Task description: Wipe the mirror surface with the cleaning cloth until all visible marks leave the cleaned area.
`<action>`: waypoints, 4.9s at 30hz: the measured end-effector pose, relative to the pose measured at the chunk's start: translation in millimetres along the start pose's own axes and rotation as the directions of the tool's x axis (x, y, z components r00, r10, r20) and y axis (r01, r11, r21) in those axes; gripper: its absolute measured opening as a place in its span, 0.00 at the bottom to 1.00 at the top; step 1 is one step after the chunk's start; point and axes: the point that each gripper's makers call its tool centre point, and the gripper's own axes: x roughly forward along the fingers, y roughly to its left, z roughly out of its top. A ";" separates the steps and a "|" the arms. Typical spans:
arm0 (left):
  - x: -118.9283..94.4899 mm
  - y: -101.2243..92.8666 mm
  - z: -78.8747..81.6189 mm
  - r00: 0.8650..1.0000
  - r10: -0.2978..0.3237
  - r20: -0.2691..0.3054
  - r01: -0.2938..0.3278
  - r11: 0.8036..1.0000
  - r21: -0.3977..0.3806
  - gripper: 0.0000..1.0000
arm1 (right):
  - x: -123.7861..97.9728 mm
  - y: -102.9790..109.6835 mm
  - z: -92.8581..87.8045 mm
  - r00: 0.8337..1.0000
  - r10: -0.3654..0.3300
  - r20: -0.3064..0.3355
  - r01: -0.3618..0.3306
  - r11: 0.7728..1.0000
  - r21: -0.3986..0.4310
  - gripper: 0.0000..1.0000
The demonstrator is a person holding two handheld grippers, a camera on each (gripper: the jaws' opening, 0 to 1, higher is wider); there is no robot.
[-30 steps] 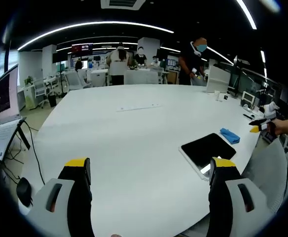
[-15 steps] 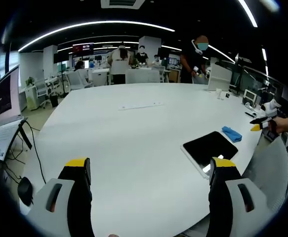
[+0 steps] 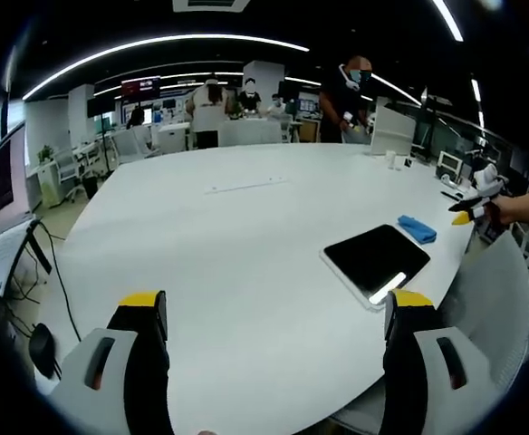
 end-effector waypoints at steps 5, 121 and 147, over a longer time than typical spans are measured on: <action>-1.8 1.9 -4.0 1.000 0.005 -0.013 -0.005 1.000 0.004 0.99 | -0.8 -2.0 1.4 1.000 -0.008 0.006 0.008 1.000 -0.005 0.99; 24.1 -15.1 -21.5 0.996 -0.076 -0.041 0.075 0.997 -0.031 0.95 | 107.1 42.4 7.5 0.958 -0.080 -0.275 0.065 0.996 -0.062 0.10; 7.6 -0.1 -21.1 0.998 -0.050 0.024 0.050 0.999 -0.020 0.99 | 98.8 50.8 64.1 0.969 -0.072 -0.235 0.098 0.990 0.102 0.00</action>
